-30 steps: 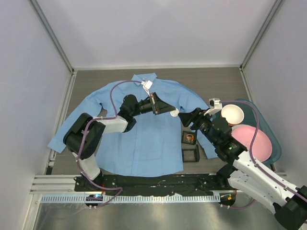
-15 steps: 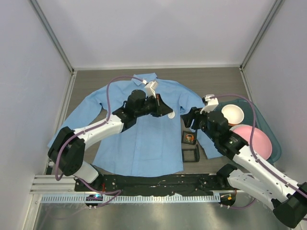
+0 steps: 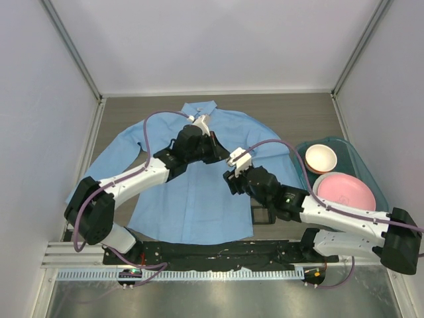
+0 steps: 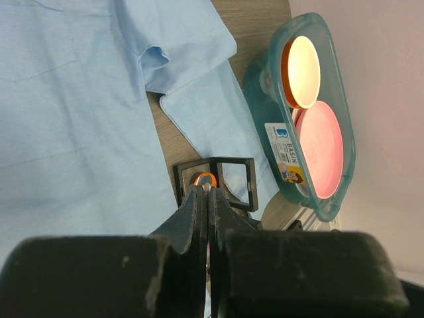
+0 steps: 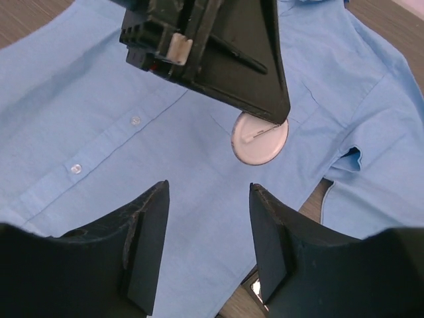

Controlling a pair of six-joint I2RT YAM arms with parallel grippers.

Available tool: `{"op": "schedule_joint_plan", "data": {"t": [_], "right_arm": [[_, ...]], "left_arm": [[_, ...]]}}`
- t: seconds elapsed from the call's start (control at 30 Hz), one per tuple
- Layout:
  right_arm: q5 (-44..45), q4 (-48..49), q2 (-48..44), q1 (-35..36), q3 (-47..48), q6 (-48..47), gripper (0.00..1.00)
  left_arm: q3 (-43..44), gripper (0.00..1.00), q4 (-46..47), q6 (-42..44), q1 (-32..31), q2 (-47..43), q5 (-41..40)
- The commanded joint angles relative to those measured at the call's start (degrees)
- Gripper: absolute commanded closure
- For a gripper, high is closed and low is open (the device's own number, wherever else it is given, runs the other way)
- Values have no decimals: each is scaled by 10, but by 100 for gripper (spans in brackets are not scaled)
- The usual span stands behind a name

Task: Remove the brooch from the garment

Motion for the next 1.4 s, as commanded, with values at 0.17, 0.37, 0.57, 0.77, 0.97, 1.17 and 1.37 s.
{"op": "schedule_joint_plan", "data": {"t": [0.17,0.37,0.57,0.77,0.97,1.17,1.37], "right_arm": [[222,114,104,88,49,-125,52],[331,175,157,129,55,-174,61],[357,188,165,133,49,-168,65],[336,181,139,131,35,-157,66],[297,121,81,115,32,-90,60],[296,-56,-53,94,46,74,55],[309,-170,-182,69,66,154,55]], "left_arm": [[17,100,-15,-44,-3,-26,-21],[15,100,-21,-51,-2,-31,-28],[14,100,-22,-51,-2,-34,-32],[17,100,-18,-52,-2,-24,-23],[26,100,-26,-8,-2,-12,-6],[19,100,-87,125,-20,-49,-134],[-41,100,-55,311,-131,-103,-315]]}}
